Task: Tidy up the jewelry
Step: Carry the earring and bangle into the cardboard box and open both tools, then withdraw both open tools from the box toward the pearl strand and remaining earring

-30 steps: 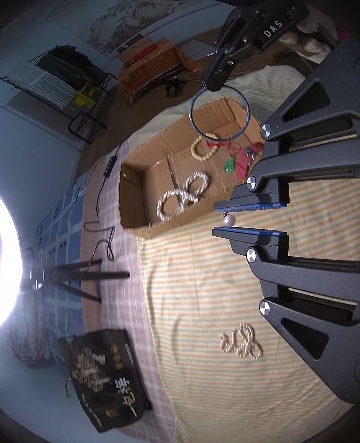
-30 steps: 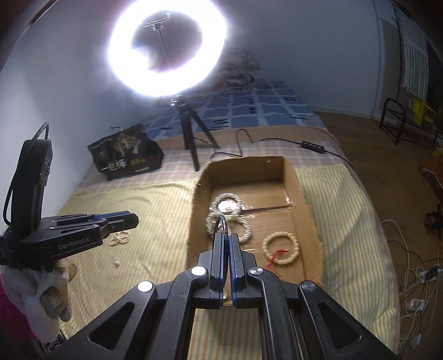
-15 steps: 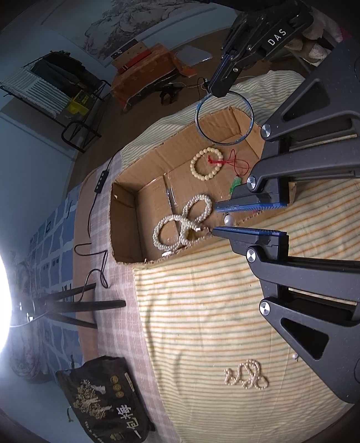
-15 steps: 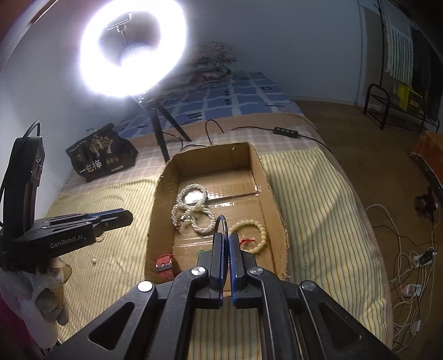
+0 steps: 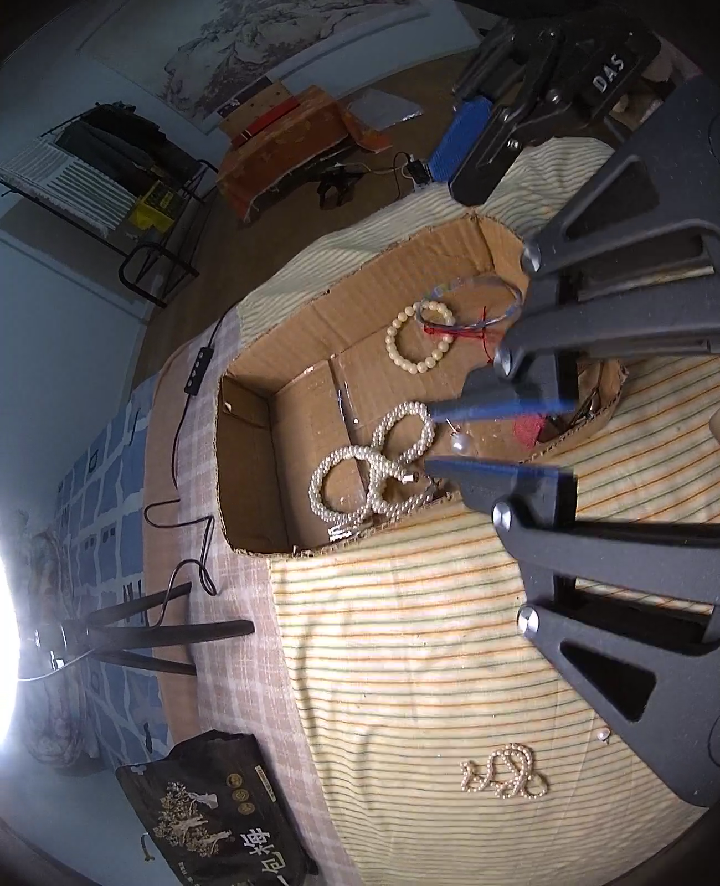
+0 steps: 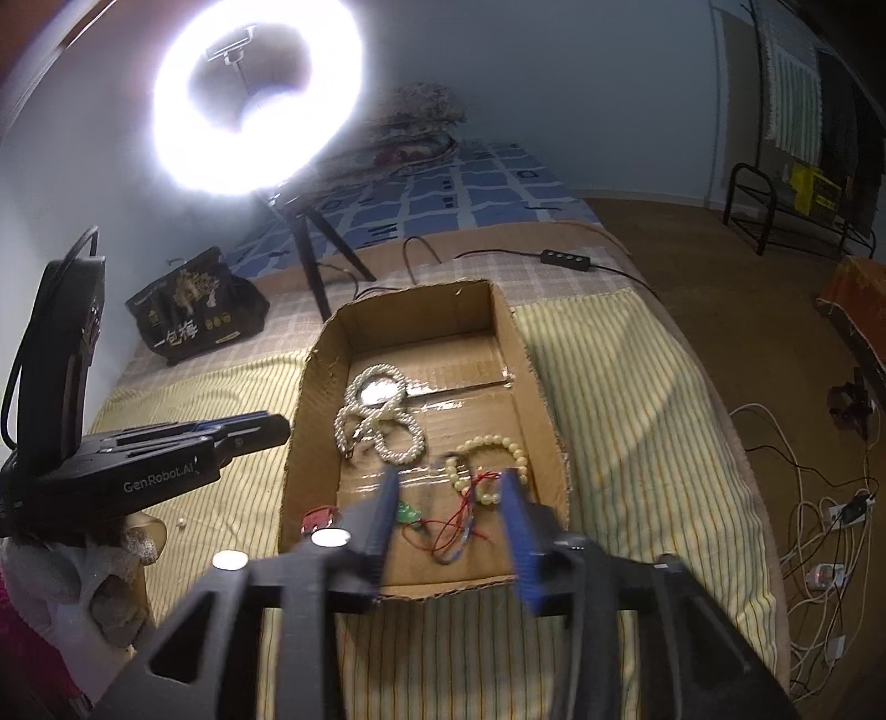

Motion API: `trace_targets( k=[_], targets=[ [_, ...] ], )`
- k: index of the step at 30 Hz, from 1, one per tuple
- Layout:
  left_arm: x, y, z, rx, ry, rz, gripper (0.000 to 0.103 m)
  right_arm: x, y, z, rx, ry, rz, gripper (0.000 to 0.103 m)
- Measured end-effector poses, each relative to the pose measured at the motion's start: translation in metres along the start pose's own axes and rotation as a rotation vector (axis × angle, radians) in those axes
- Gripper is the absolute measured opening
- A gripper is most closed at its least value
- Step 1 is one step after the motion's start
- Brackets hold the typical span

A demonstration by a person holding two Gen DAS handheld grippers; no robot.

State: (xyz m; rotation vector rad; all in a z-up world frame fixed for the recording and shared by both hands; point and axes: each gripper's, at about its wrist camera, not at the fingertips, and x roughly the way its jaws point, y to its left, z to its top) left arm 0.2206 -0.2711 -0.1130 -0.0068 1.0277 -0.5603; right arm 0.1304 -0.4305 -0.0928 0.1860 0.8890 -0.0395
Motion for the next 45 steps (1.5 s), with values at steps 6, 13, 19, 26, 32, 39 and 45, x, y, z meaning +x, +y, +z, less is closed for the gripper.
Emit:
trace_targets(
  k=[6,13,19,26,32,39,45],
  targets=[
    [-0.005,0.007,0.001,-0.019,-0.023,0.014,0.054,-0.002,-0.007,0.000,0.038,-0.016,-0.031,0.082],
    [-0.009,0.011,0.000,-0.015,-0.024,0.023,0.054,-0.003,-0.001,0.001,0.020,-0.023,-0.057,0.093],
    [-0.016,0.014,-0.001,-0.005,-0.033,0.035,0.054,-0.005,0.011,0.002,-0.011,-0.034,-0.063,0.098],
    [-0.025,0.028,-0.002,0.003,-0.035,0.064,0.054,-0.004,0.023,0.003,-0.040,-0.042,-0.064,0.099],
    [-0.038,0.048,-0.002,0.005,-0.053,0.106,0.054,-0.005,0.036,0.003,-0.071,-0.051,-0.060,0.099],
    [-0.059,0.081,-0.008,0.020,-0.074,0.181,0.054,-0.010,0.062,0.004,-0.131,-0.081,-0.026,0.099],
    [-0.077,0.115,-0.013,-0.002,-0.081,0.227,0.054,-0.007,0.088,0.004,-0.169,-0.089,0.024,0.099]
  ],
)
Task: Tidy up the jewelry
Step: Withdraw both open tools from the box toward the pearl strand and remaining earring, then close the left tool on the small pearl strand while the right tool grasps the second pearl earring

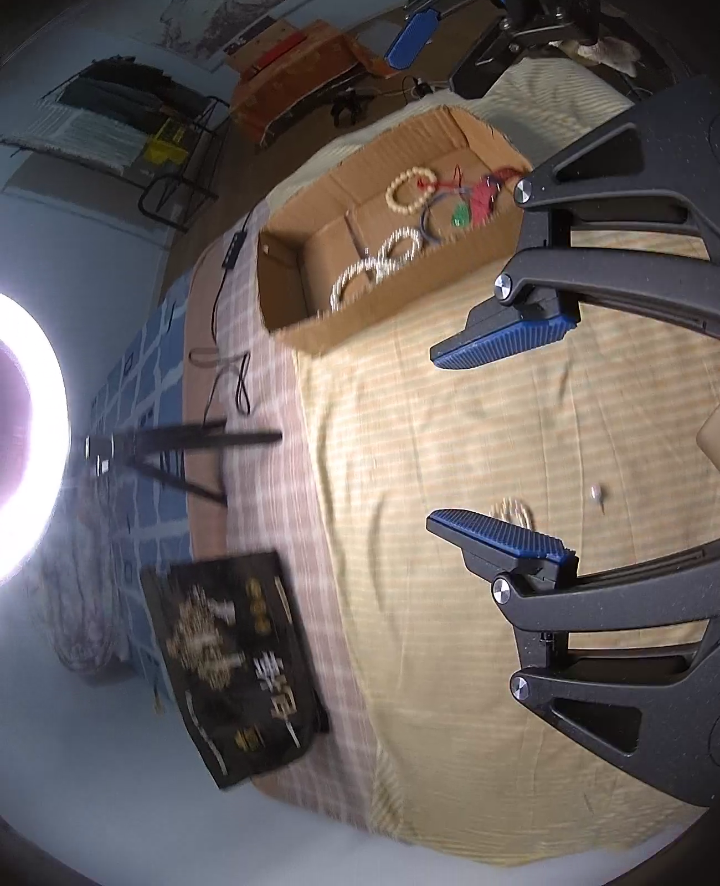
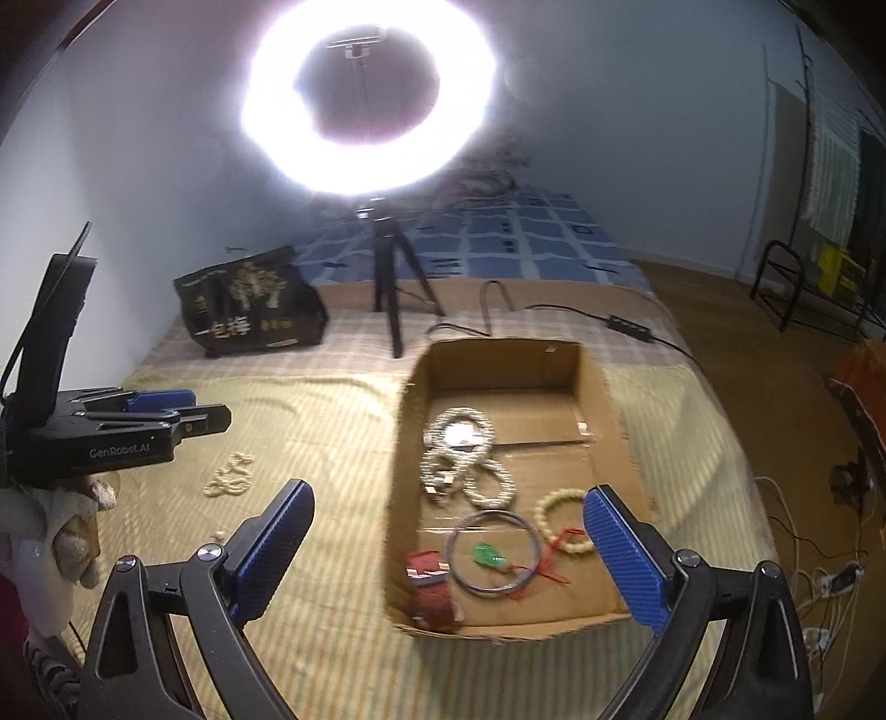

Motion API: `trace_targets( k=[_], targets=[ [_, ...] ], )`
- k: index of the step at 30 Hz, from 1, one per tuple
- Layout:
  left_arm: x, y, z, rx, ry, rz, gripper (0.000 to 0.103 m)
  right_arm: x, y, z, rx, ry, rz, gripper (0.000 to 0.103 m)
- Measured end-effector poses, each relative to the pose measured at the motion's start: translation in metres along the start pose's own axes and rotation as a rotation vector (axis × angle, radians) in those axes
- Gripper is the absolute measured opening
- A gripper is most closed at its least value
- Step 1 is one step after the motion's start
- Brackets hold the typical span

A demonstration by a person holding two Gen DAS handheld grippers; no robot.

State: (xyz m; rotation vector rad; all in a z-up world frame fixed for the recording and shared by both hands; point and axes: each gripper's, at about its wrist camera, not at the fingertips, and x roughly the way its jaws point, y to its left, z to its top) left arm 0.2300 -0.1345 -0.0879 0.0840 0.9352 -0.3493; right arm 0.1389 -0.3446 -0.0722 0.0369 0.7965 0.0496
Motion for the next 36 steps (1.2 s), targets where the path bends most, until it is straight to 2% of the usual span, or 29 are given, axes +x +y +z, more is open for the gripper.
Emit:
trace_targets(
  k=[11,14,18,25,32,36],
  targets=[
    [-0.007,0.074,-0.011,-0.124,0.032,0.042,0.054,0.028,0.053,0.001,-0.066,0.093,0.123,0.097],
    [-0.004,0.086,-0.014,-0.156,0.048,0.036,0.054,0.040,0.067,-0.004,-0.065,0.141,0.178,0.091],
    [0.007,0.092,-0.019,-0.178,0.088,0.026,0.054,0.057,0.090,-0.014,-0.094,0.195,0.241,0.089],
    [0.035,0.089,-0.028,-0.181,0.173,-0.007,0.054,0.083,0.133,-0.032,-0.176,0.270,0.308,0.075],
    [0.059,0.091,-0.035,-0.204,0.239,-0.017,0.054,0.108,0.156,-0.047,-0.199,0.343,0.362,0.050],
    [0.071,0.096,-0.039,-0.232,0.266,-0.024,0.054,0.118,0.165,-0.053,-0.215,0.361,0.370,0.044]
  ],
)
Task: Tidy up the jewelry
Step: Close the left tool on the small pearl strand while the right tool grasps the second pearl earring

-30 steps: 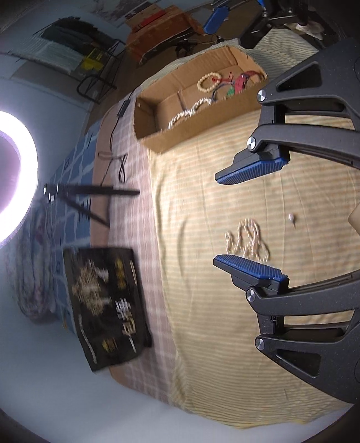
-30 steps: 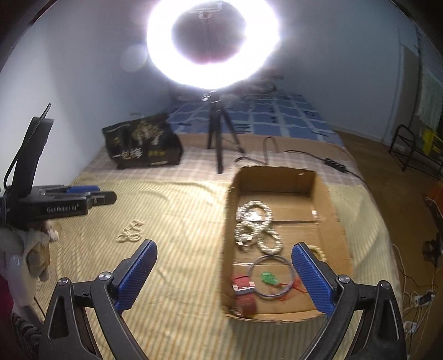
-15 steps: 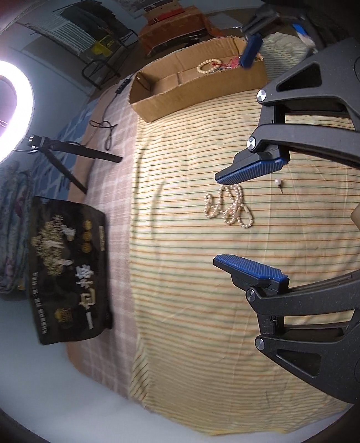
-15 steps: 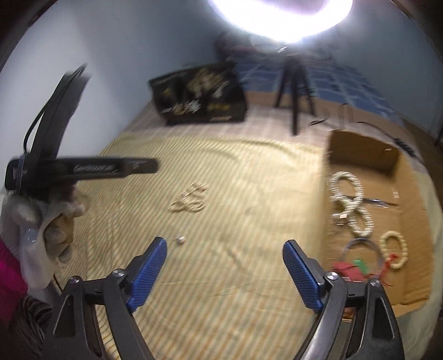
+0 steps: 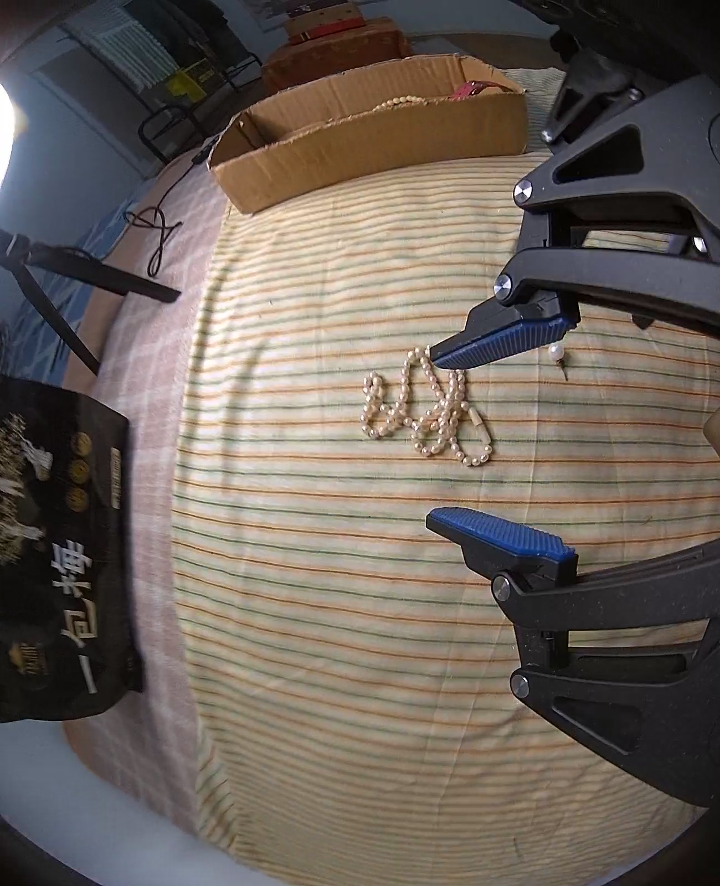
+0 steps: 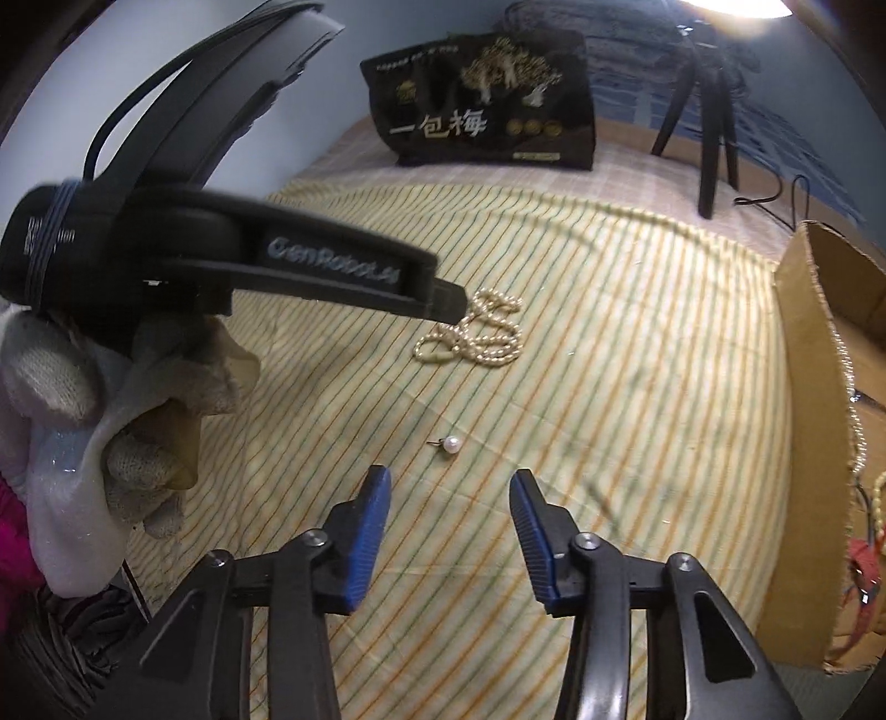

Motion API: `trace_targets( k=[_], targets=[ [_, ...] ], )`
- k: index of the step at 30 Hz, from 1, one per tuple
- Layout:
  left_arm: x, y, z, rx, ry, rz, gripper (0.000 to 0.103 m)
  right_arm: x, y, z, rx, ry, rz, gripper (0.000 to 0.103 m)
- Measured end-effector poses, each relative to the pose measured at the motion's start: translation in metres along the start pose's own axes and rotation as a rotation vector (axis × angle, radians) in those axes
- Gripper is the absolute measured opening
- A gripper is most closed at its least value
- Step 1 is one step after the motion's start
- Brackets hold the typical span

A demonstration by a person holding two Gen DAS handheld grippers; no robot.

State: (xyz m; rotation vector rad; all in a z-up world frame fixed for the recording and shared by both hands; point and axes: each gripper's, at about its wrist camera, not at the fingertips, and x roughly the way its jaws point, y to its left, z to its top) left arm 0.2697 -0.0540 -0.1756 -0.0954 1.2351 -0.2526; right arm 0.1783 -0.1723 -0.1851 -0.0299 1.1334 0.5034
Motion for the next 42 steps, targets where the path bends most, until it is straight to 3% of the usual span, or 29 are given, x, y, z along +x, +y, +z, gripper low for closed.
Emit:
trace_targets(
  k=[12,19,22,28,39,42],
  targets=[
    [0.028,-0.007,0.005,0.010,0.046,0.003,0.053,0.024,-0.002,0.003,0.008,0.018,-0.011,0.034],
    [0.030,-0.006,0.007,0.008,0.043,0.011,0.044,0.029,-0.003,0.005,0.008,0.011,-0.025,0.032],
    [0.029,-0.007,0.005,0.018,0.046,0.009,0.038,0.029,0.001,0.005,0.004,0.007,-0.029,0.032],
    [0.030,-0.009,0.003,0.040,0.039,0.037,0.006,0.031,0.009,0.003,-0.015,0.004,-0.050,0.032],
    [0.024,0.000,0.005,0.010,0.013,0.060,0.005,0.039,0.022,0.000,-0.067,0.003,-0.103,0.027],
    [0.022,0.004,0.006,-0.009,0.008,0.062,0.005,0.041,0.026,0.002,-0.086,-0.002,-0.121,0.019]
  ],
)
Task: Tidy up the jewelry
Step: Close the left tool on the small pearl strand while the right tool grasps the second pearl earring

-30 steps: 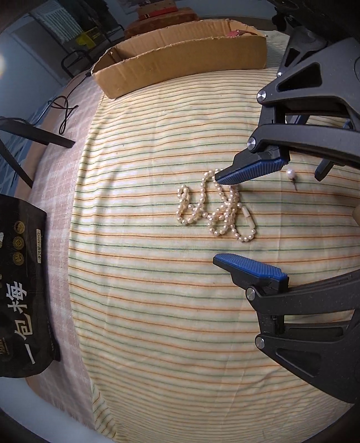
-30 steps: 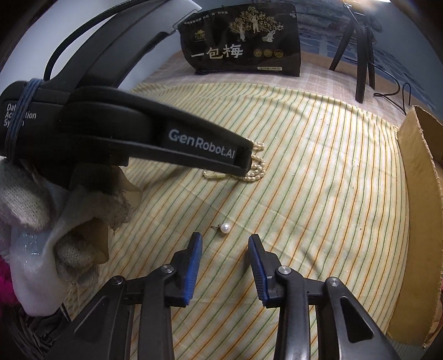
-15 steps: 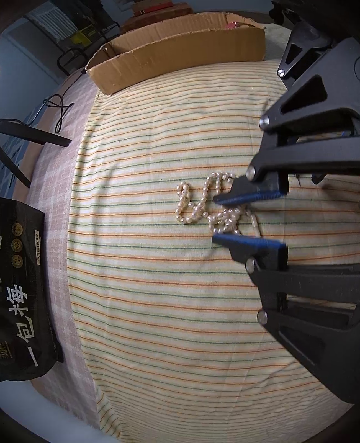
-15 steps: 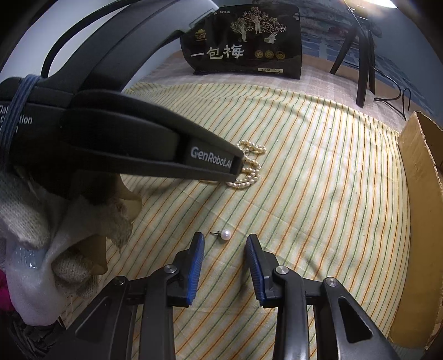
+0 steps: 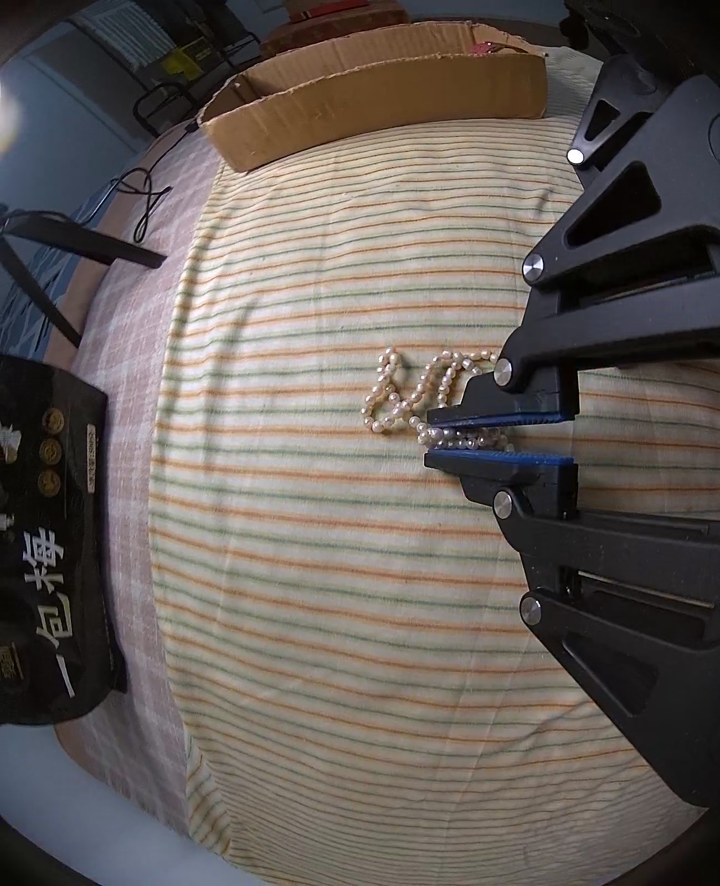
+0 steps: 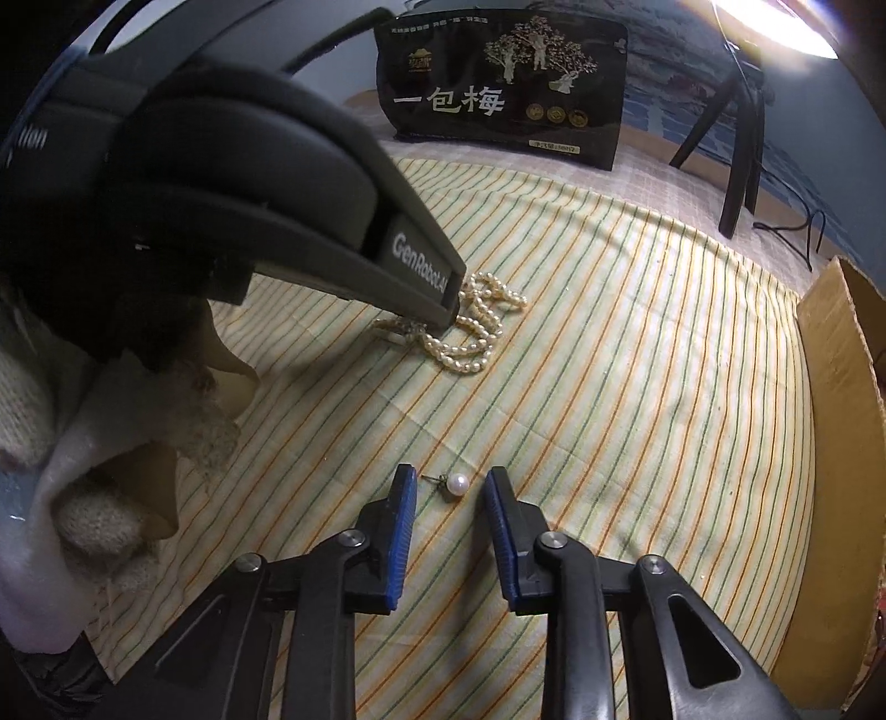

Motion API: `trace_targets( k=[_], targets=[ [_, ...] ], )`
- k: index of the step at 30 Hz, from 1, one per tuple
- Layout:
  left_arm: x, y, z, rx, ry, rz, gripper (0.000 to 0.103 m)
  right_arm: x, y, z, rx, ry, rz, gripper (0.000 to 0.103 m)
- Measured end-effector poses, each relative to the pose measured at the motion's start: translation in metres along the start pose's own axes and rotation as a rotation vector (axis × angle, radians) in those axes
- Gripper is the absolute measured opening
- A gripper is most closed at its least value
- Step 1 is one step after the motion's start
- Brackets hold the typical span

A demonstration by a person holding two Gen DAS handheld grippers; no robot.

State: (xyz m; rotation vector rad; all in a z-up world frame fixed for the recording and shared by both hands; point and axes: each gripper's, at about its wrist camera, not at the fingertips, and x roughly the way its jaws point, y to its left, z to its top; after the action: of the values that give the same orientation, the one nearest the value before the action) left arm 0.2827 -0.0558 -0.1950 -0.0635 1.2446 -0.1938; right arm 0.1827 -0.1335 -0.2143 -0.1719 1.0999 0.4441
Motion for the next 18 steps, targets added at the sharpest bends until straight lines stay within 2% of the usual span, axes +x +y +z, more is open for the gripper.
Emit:
trace_targets(
  k=[2,14,18],
  targets=[
    [-0.001,0.003,0.000,-0.008,-0.002,-0.002,0.005,0.000,0.003,0.001,-0.008,-0.004,-0.002,0.008],
    [-0.035,0.018,0.003,-0.055,-0.075,-0.035,0.005,-0.030,-0.008,0.002,0.040,-0.066,0.032,0.007],
    [-0.054,0.021,0.002,-0.068,-0.100,-0.090,0.005,-0.048,-0.015,0.002,0.049,-0.102,0.026,0.007]
  ],
)
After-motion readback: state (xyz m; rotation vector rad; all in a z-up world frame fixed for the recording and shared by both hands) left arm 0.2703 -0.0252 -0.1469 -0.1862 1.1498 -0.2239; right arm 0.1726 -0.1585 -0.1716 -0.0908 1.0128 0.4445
